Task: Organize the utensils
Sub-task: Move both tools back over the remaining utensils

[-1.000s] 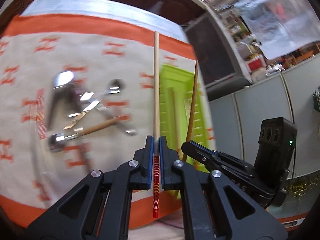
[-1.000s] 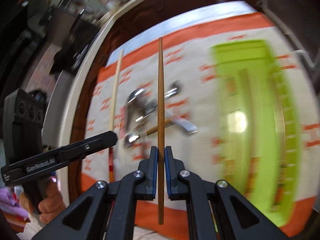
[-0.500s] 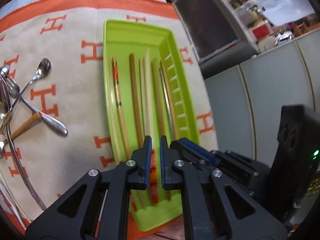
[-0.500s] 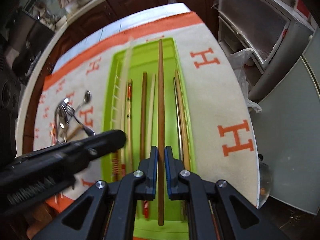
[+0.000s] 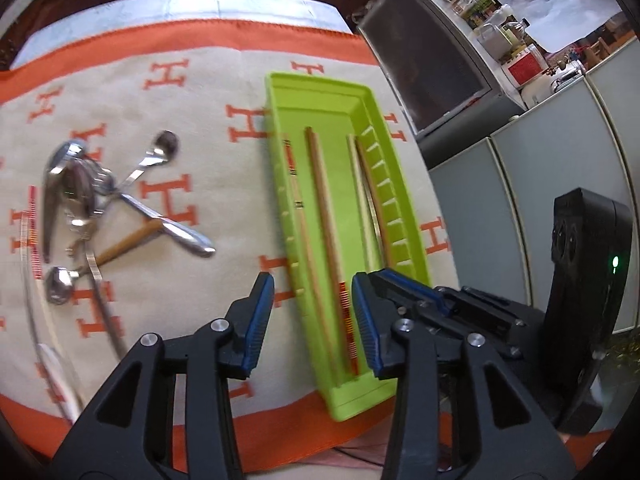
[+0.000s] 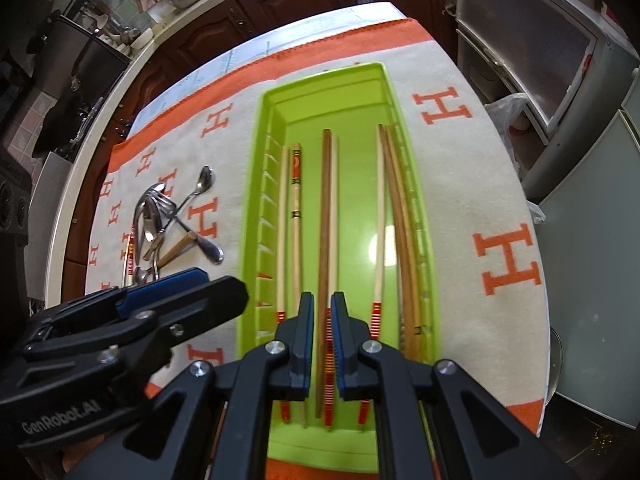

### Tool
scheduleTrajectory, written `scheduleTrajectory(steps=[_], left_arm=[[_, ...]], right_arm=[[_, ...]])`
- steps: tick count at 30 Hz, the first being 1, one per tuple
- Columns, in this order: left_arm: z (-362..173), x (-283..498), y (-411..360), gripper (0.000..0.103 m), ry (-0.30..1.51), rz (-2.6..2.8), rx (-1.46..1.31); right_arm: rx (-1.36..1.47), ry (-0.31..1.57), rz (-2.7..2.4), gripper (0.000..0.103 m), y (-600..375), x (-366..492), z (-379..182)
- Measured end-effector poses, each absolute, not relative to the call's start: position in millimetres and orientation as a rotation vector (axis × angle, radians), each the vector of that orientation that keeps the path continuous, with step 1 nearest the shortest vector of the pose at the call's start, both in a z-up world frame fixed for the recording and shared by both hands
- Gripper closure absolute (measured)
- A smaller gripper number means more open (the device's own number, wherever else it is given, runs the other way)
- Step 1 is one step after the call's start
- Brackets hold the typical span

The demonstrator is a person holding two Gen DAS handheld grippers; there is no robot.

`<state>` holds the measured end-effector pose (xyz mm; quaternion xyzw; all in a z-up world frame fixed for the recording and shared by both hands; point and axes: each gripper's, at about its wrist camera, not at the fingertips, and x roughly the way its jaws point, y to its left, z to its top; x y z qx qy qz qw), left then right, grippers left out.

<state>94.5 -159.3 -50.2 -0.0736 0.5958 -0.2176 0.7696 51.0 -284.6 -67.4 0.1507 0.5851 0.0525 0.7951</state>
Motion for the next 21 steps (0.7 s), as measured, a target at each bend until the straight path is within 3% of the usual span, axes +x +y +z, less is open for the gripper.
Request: scheduleTrajectory(steps=[14,21], left_arm=[[-34,60,-2,0.066,1.195,-0.202,0.006],[-56,69,75,0.066,1.282,-0.165,-0.089]], right_arm=[[0.271,1.218,0.256,0.095,-223,53,-40],[0.236,1.265,0.380,0.095,-162,67,-43]])
